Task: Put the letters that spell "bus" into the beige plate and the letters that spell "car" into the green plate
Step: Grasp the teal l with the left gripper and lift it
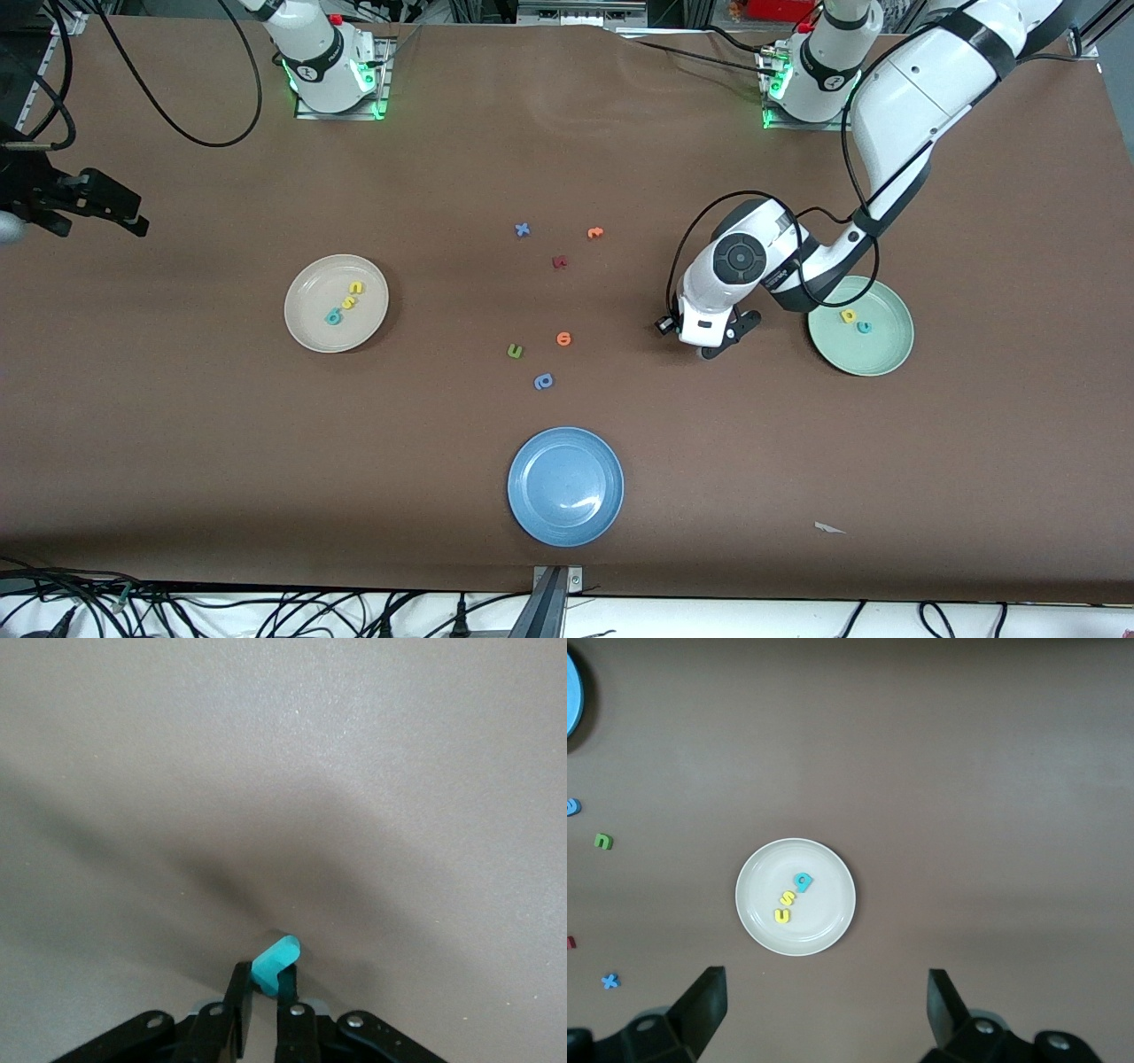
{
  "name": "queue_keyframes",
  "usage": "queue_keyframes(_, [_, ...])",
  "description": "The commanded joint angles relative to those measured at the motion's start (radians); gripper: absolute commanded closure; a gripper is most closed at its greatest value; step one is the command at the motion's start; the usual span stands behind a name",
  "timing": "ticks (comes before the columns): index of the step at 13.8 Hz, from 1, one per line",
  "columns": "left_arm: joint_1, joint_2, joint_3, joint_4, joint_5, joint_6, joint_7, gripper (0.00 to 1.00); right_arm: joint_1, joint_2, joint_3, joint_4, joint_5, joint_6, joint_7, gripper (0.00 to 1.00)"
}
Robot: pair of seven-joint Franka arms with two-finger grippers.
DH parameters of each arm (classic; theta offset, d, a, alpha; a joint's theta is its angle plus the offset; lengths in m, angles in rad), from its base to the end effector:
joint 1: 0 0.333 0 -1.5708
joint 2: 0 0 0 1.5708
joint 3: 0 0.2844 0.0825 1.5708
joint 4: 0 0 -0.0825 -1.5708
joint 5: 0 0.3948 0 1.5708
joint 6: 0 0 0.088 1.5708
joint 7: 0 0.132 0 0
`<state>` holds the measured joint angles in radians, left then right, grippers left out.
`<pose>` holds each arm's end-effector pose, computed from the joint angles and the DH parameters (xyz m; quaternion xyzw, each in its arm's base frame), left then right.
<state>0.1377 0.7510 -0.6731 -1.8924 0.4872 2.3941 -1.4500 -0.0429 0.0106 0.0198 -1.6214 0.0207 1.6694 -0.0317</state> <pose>0.5242 -0.3112 0.1169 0.9433 0.3253 -0.0619 0.0218 0.5774 -0.0108 0.5461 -0.9998 -0.0035 -0.0190 0.0099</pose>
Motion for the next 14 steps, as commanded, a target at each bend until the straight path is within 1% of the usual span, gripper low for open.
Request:
queue_keyframes(1, [-0.004, 0.013, 0.015, 0.007, -0.001, -0.007, 0.003, 1.00, 0.063, -0.004, -0.077, -0.014, 0.019, 0.013, -0.019, 0.00])
queue_keyframes(3, [-0.001, 0.005, 0.015, 0.007, -0.001, -0.010, 0.003, 1.00, 0.064, -0.001, -0.075, -0.014, 0.021, 0.003, -0.022, 0.00])
queue_keyframes(5, [0.014, -0.030, 0.007, 0.021, -0.002, -0.026, 0.003, 1.00, 0.064, 0.000, -0.067, -0.015, 0.021, 0.003, -0.017, 0.00])
queue_keyframes(6, [0.042, -0.056, -0.009, 0.021, -0.015, -0.050, 0.019, 1.00, 0.064, 0.005, -0.067, -0.014, 0.018, 0.003, -0.019, 0.00])
queue_keyframes(7, [0.084, -0.076, -0.048, 0.023, -0.021, -0.084, 0.054, 1.00, 0.069, 0.009, -0.069, -0.008, 0.012, 0.001, -0.020, 0.00])
queue_keyframes(8, [0.158, -0.081, -0.107, 0.023, -0.022, -0.139, 0.088, 1.00, 0.070, 0.014, -0.069, 0.001, 0.010, 0.001, -0.020, 0.00])
queue_keyframes(10, [0.367, -0.081, -0.271, 0.023, -0.022, -0.267, 0.201, 1.00, 0.074, 0.023, -0.066, 0.005, 0.013, 0.003, -0.014, 0.00])
queue_keyframes(11, [0.466, -0.081, -0.330, 0.023, -0.021, -0.342, 0.273, 1.00, 0.078, 0.028, -0.064, 0.014, 0.013, 0.003, -0.014, 0.00])
queue_keyframes(12, [0.543, -0.081, -0.362, 0.023, -0.021, -0.413, 0.354, 1.00, 0.093, 0.026, -0.066, 0.015, 0.008, -0.002, -0.016, 0.00])
queue_keyframes(14, [0.638, -0.081, -0.369, 0.023, -0.010, -0.521, 0.501, 1.00, 0.089, 0.026, -0.073, 0.014, 0.008, -0.017, -0.017, 0.00])
